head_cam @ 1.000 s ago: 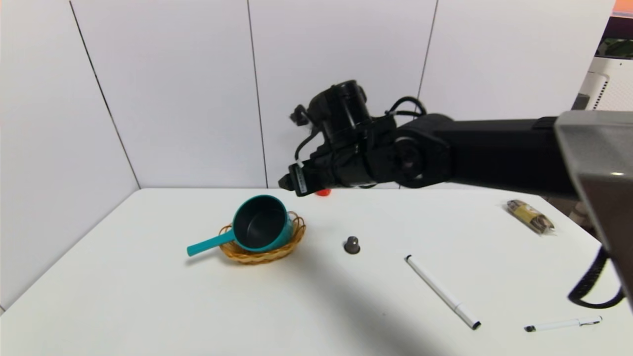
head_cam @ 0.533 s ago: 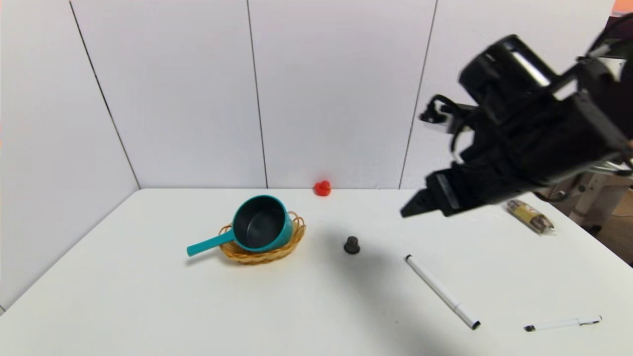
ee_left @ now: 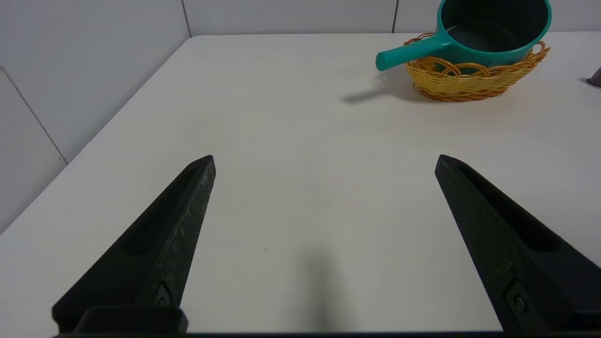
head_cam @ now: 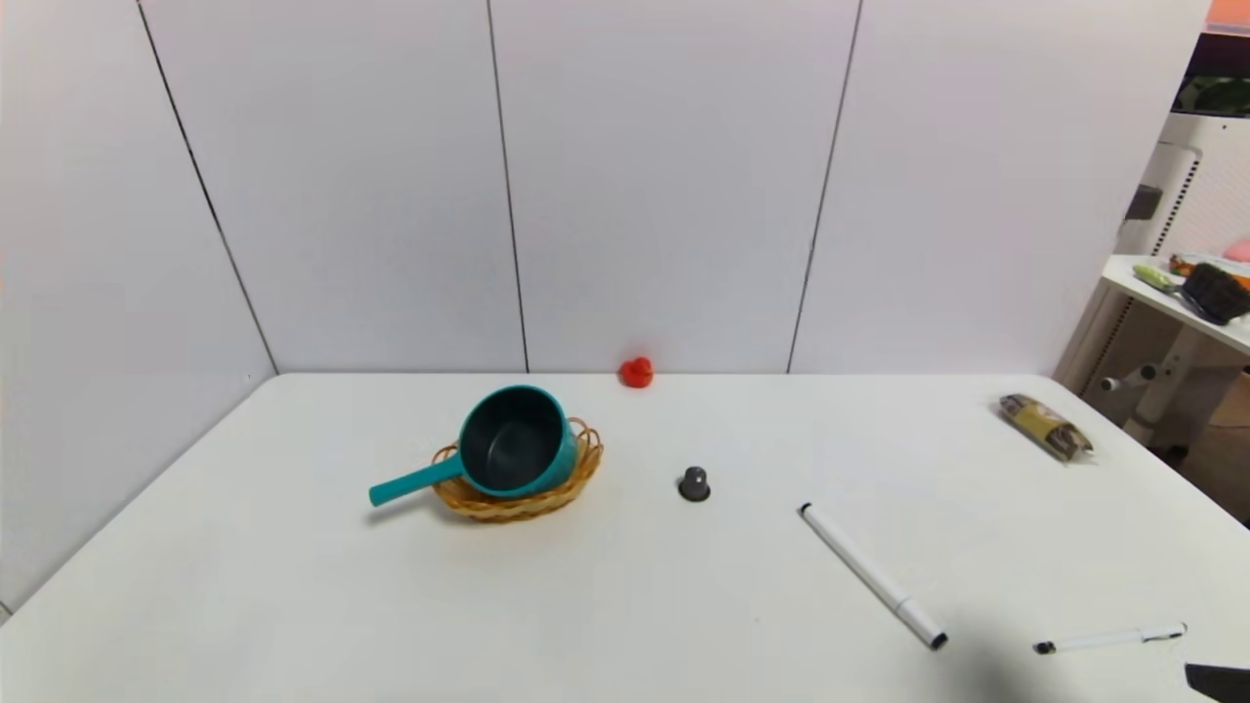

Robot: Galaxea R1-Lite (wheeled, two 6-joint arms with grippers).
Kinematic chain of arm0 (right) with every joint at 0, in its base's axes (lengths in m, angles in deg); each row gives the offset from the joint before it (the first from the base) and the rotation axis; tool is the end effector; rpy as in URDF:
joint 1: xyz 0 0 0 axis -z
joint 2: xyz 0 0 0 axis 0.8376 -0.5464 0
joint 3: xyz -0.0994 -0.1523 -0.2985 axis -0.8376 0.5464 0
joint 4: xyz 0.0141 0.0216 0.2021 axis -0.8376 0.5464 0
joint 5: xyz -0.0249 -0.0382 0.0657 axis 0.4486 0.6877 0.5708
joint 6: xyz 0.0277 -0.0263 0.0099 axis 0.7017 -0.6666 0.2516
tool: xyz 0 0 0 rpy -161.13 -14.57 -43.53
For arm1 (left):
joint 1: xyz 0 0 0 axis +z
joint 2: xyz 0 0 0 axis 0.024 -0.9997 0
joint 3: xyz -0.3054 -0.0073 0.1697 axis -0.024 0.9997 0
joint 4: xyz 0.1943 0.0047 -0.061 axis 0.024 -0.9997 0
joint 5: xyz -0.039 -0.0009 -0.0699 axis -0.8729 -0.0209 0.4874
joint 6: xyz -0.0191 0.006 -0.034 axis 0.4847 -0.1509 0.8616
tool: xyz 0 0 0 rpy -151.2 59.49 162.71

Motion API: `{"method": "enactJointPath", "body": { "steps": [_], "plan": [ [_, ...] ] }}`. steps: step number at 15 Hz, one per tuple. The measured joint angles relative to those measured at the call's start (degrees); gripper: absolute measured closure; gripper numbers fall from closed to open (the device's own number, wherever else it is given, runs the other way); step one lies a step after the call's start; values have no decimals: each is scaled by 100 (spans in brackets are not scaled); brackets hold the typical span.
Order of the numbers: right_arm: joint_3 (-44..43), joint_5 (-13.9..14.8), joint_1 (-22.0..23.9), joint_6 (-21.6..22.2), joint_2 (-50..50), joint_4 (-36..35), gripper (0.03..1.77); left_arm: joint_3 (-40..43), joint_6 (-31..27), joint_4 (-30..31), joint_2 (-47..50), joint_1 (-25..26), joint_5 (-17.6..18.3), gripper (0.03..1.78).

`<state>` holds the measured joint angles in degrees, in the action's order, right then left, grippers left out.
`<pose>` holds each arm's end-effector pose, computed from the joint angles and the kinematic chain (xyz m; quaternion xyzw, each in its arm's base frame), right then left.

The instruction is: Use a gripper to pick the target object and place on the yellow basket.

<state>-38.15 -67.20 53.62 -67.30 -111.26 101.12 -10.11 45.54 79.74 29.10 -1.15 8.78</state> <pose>0.0663 0.0004 0.2211 0.0131 0.4158 -0.0332 0.9087 -0.0408 0.0004 0.0749 -0.0045 0.0019 0.0069 1.0000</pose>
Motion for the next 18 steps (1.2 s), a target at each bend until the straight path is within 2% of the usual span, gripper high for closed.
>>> {"method": "enactJointPath", "body": {
  "steps": [3,5,6,7,8,10,14,16,18],
  "plan": [
    [2097,-87,484,-210,1801,-2052,11,0,-2,2,0,0,-2,12],
    [3261,-232,674,-563,2760,-3573,11,0,0,2,0,-1,-2,12],
    [3630,-362,736,-753,3057,-4289,11,0,0,0,0,0,-2,12],
    [3847,-608,758,-928,3272,-4875,11,0,0,0,0,-1,0,12],
    [3936,-783,655,-1017,3412,-5161,11,0,0,0,0,-1,0,12],
    [3994,-738,294,-1157,3677,-5183,11,0,0,2,0,-1,-2,12],
    [4035,-708,274,-1490,4793,-4265,11,0,1,2,0,2,-2,12],
    [4041,-700,324,-1253,5066,-3756,11,0,0,0,0,0,-2,12],
    [4044,-663,334,-889,5198,-3732,11,-2,0,0,0,0,-2,12]
  ]
}}
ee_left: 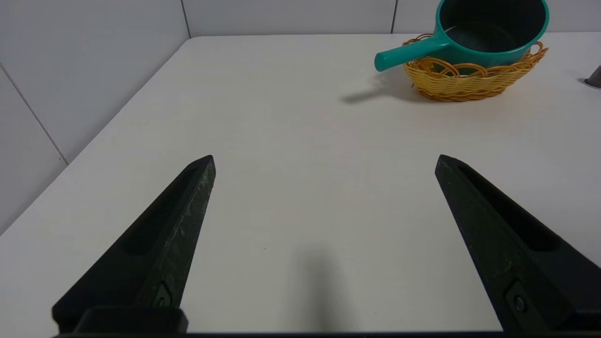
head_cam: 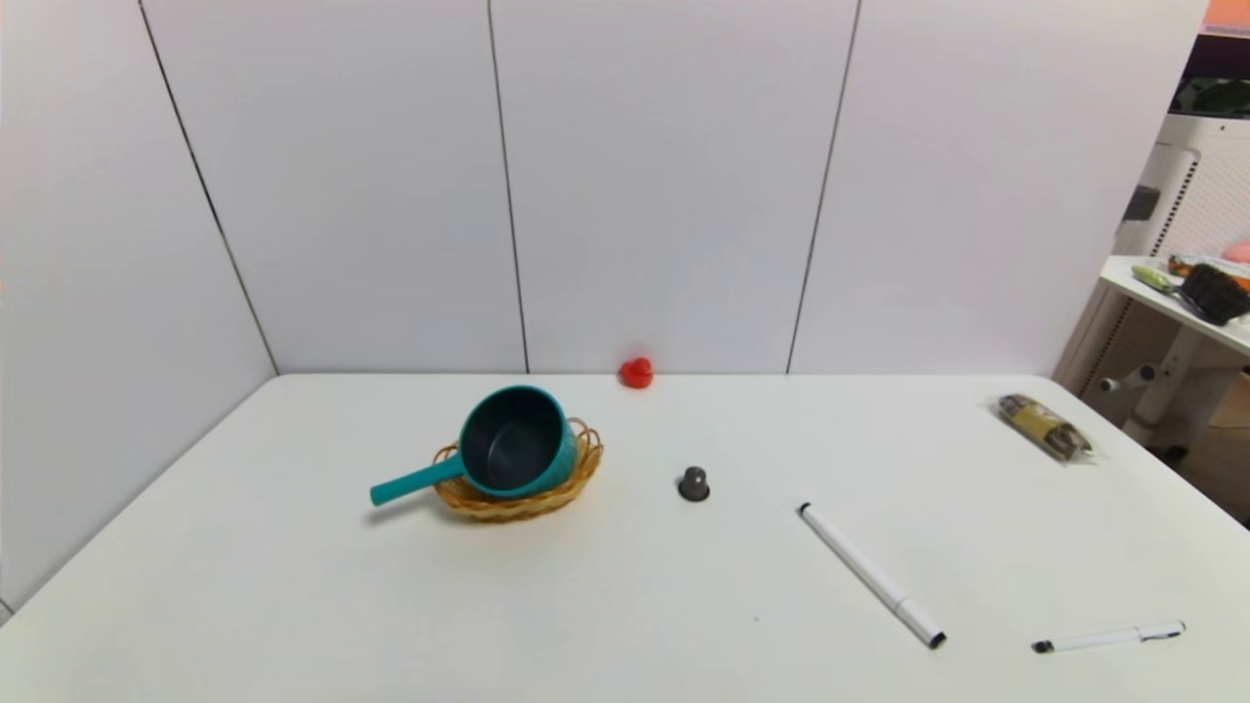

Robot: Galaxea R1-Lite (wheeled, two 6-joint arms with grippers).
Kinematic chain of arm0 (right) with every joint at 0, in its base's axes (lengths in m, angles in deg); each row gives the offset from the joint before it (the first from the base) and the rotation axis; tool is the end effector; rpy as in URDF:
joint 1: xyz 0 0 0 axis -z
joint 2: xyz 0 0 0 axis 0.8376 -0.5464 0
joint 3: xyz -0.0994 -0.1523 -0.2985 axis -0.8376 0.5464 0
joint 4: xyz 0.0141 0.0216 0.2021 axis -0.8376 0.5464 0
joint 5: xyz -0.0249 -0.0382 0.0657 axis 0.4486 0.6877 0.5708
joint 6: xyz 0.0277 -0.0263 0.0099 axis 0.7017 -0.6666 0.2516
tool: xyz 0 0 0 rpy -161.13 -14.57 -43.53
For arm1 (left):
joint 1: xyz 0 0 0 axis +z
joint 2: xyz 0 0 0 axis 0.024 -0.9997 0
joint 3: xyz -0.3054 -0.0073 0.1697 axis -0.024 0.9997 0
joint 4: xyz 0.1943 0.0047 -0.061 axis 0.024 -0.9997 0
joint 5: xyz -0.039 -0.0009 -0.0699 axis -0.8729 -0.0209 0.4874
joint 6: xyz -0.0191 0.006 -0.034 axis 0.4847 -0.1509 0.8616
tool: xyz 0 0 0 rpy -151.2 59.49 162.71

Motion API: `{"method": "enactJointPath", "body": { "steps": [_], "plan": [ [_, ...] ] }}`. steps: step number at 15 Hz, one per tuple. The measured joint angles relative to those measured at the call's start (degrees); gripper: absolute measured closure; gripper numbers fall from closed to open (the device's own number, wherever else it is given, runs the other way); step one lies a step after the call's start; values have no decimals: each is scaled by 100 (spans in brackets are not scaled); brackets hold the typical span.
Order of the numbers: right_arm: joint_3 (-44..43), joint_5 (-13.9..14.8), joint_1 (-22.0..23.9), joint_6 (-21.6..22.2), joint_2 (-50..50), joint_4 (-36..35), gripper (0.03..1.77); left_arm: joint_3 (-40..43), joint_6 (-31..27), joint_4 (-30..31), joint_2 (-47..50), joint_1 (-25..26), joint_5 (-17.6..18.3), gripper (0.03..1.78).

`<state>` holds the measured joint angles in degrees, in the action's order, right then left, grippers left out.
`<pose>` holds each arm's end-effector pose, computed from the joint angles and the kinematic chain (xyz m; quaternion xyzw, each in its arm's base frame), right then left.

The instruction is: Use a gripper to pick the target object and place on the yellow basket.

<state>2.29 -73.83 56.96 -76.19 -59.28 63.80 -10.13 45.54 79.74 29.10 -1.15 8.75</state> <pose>-0.0401 0.0012 0.0762 -0.0301 0.0045 0.0141 0.9994 -0.0408 0.0004 0.0750 -0.0045 0.0017 0.0072 1.0000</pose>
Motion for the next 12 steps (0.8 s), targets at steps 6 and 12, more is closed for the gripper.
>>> {"method": "enactJointPath", "body": {
  "steps": [6,12],
  "plan": [
    [5,49,4,93,77,-9,11,0,0,0,0,0,2,12],
    [5,41,2,93,77,2,11,2,0,2,0,-1,0,12]
  ]
}}
